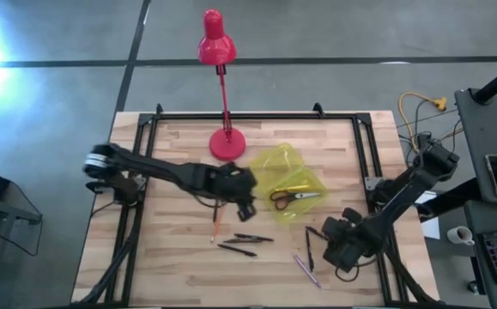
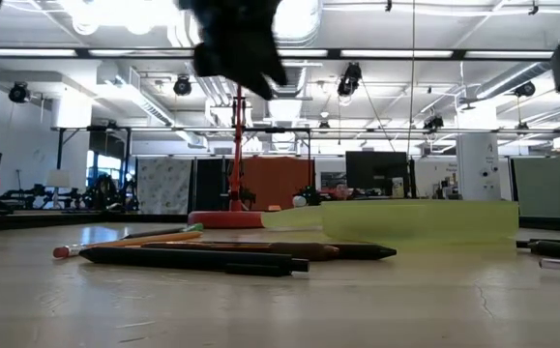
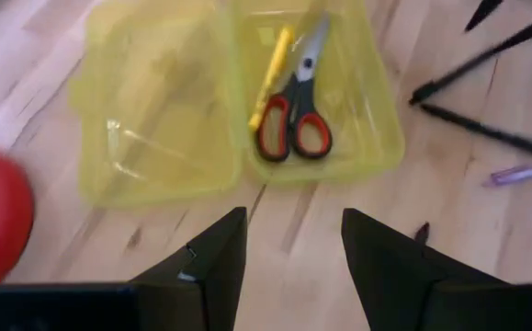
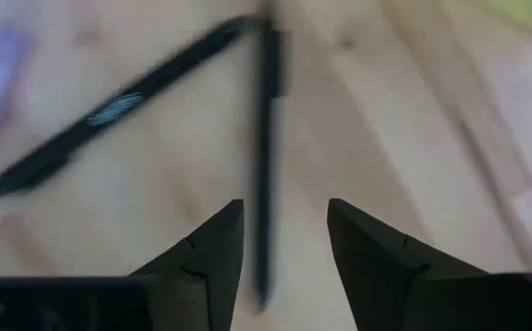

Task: Pick & place school supplies into a supply box
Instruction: Put the black pen into the yellow supply box

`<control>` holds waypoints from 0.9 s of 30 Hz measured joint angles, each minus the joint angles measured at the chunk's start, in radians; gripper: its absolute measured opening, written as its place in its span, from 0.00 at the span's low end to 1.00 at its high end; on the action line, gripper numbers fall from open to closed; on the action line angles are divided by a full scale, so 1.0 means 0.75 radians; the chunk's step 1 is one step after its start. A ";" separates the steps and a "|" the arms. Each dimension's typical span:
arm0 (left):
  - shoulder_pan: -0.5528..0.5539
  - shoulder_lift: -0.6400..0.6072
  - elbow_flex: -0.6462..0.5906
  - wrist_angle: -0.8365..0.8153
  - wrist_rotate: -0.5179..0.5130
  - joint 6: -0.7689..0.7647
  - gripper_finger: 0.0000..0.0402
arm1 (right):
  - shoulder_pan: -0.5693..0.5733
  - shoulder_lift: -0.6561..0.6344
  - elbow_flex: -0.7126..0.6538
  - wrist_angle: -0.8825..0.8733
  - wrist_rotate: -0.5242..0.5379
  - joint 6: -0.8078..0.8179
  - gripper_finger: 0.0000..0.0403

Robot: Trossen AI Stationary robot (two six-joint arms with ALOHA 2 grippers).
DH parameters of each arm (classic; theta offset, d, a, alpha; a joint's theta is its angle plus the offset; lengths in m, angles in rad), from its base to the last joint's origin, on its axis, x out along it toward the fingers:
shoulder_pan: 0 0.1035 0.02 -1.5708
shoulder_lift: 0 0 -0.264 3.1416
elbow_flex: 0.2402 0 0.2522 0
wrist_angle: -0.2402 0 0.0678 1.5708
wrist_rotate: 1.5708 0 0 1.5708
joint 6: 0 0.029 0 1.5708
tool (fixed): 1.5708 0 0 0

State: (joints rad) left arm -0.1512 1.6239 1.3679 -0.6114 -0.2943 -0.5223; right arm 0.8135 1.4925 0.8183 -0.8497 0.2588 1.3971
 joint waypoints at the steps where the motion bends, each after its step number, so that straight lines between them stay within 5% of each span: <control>1: 0.000 -0.069 -0.081 0.051 -0.002 -0.040 0.41 | -0.009 -0.001 -0.019 0.016 0.003 0.011 0.37; 6: -0.002 -0.345 -0.432 0.303 -0.002 -0.226 0.41 | -0.051 -0.002 -0.087 0.264 -0.065 -0.144 0.35; 12: -0.001 -0.588 -0.682 0.420 -0.036 -0.362 0.41 | -0.113 0.058 -0.159 0.292 -0.077 -0.051 0.34; 17: -0.001 -0.685 -0.798 0.412 -0.051 -0.503 0.41 | -0.159 0.106 -0.177 0.320 -0.127 -0.090 0.31; 24: -0.001 -0.691 -0.939 0.386 -0.051 -0.667 0.41 | -0.169 0.104 -0.175 0.298 -0.149 -0.093 0.07; 27: -0.001 -0.691 -0.987 0.381 -0.049 -0.736 0.41 | -0.172 0.079 -0.170 0.286 -0.183 -0.059 0.05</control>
State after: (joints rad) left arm -0.1520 1.1057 0.6275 -0.3253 -0.3311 -1.0746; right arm 0.6846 1.5516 0.6906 -0.6355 0.1214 1.3530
